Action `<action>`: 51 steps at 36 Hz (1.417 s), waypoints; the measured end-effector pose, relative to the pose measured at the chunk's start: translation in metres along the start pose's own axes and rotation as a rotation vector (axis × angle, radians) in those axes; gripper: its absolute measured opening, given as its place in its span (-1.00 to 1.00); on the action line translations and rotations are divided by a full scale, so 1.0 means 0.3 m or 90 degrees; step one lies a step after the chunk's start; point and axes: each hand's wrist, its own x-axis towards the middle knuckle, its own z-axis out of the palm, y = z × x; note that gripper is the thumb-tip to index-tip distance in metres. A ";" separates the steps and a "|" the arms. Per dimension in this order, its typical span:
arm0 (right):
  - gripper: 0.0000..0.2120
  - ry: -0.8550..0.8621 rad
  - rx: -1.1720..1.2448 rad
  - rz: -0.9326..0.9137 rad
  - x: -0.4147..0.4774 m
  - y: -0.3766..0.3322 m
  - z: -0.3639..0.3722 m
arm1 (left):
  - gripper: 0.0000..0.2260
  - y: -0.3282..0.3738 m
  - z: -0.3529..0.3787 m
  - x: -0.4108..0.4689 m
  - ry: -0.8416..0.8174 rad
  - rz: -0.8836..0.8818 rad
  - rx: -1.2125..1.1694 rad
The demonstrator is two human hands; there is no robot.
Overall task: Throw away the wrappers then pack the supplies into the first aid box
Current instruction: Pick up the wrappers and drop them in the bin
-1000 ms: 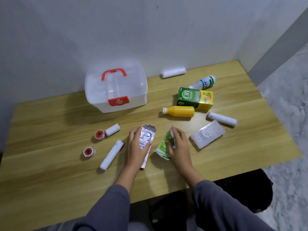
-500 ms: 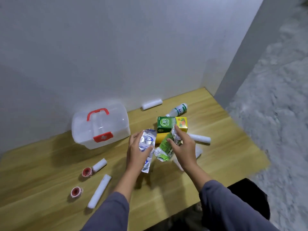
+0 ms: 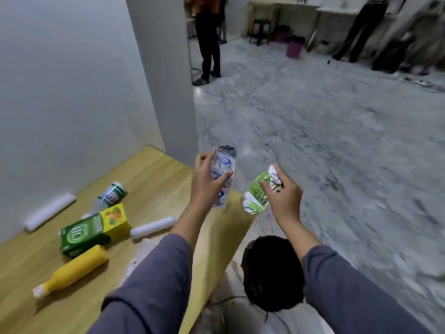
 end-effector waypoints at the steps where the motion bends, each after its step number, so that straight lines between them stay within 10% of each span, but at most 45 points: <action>1: -0.47 0.028 -0.005 0.002 0.015 0.049 -0.028 | -0.41 0.011 0.064 0.017 -0.016 0.019 -0.007; 13: -0.46 0.158 0.033 0.105 -0.030 0.580 -0.239 | -0.39 -0.012 0.686 -0.045 -0.147 0.080 -0.054; 40: -0.48 -0.126 -0.052 0.488 -0.335 1.471 0.025 | -0.45 -0.815 1.263 -0.483 -0.489 -0.300 0.188; 51: -0.47 -0.249 -0.157 0.471 -0.265 1.446 -0.026 | -0.36 -0.776 1.246 -0.433 -0.624 -0.218 0.283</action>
